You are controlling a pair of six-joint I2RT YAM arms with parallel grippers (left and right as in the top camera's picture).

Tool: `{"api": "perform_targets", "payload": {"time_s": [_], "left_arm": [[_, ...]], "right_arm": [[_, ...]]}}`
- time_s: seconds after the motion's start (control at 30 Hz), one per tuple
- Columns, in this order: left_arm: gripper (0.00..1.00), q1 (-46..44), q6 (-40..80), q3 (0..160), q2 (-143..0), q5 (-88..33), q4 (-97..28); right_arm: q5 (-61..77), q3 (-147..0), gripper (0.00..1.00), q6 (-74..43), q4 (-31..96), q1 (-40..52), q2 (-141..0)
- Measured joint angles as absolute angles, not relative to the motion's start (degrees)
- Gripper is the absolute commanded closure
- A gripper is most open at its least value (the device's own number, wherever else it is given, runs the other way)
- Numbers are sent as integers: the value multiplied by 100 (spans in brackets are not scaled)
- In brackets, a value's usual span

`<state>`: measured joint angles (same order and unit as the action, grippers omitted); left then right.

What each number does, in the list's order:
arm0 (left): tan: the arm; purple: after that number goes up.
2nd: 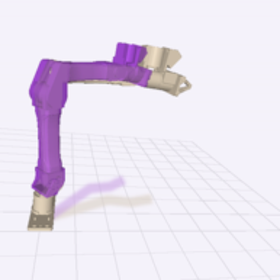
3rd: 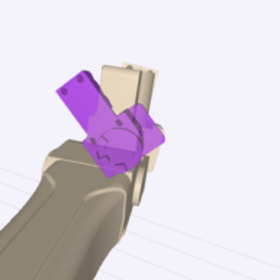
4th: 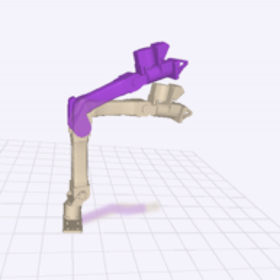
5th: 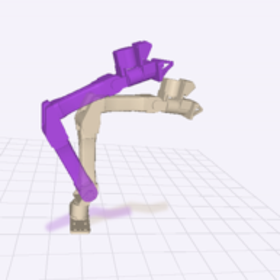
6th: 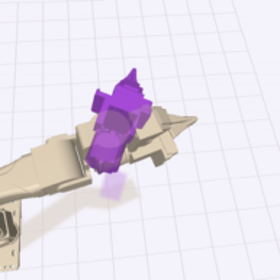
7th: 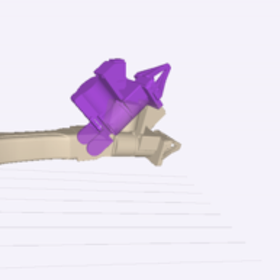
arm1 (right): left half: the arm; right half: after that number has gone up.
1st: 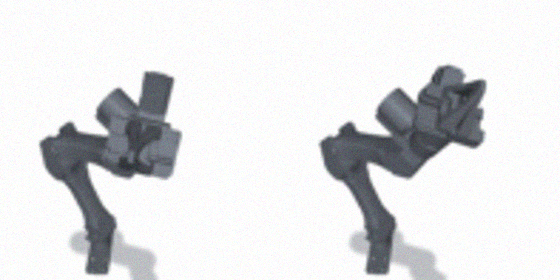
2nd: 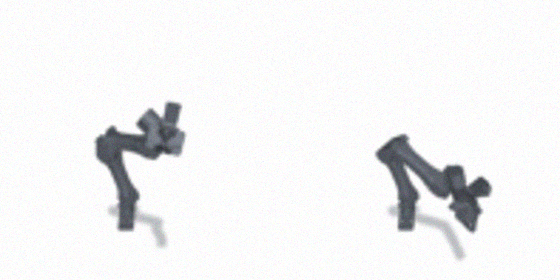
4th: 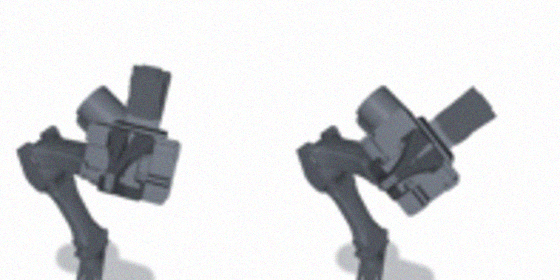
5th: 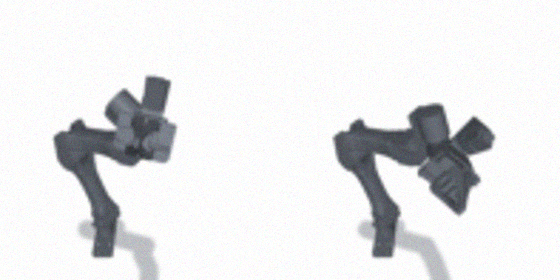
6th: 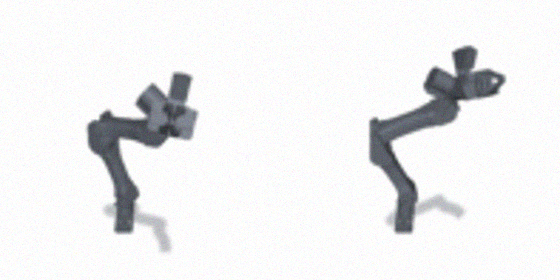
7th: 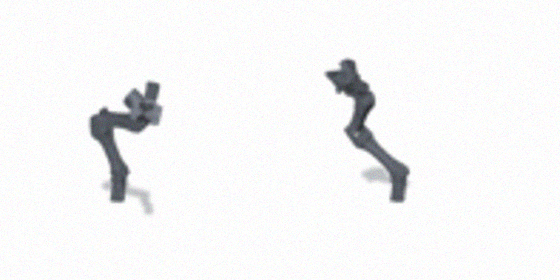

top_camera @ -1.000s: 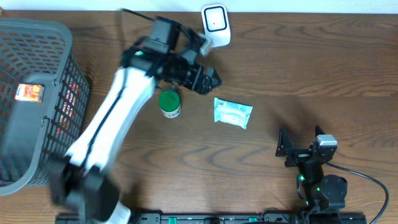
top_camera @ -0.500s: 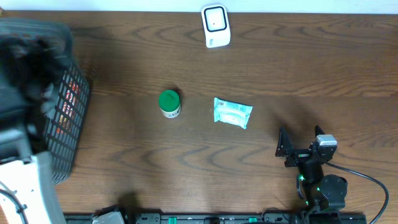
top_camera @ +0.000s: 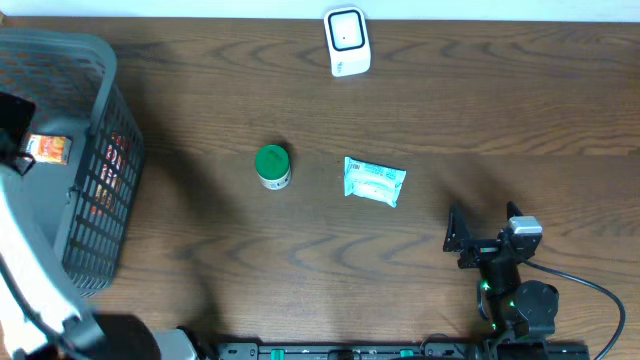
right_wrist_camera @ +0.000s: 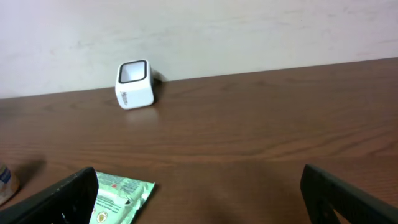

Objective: Scan the item barcode
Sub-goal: 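Move the left gripper back into the basket toward the Kleenex pack, then grasp the orange Kleenex tissue pack with the left gripper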

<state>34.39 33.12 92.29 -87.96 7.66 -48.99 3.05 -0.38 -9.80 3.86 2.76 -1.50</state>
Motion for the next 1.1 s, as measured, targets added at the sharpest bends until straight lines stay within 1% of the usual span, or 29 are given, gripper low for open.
{"api": "perform_targets", "payload": {"time_s": [0.4,0.73,1.1], "left_arm": [[2,3439,3452,9229,-10691,766,-3903],[2,3441,3452,9229,-11448,768,-3033],[2,3439,3454,9229,-11931,770,-2685]], "right_arm": [[305,-38,1,-980,386,276,-150],[305,-38,1,-982,386,276,-150],[305,-38,1,-980,388,276,-150]]}}
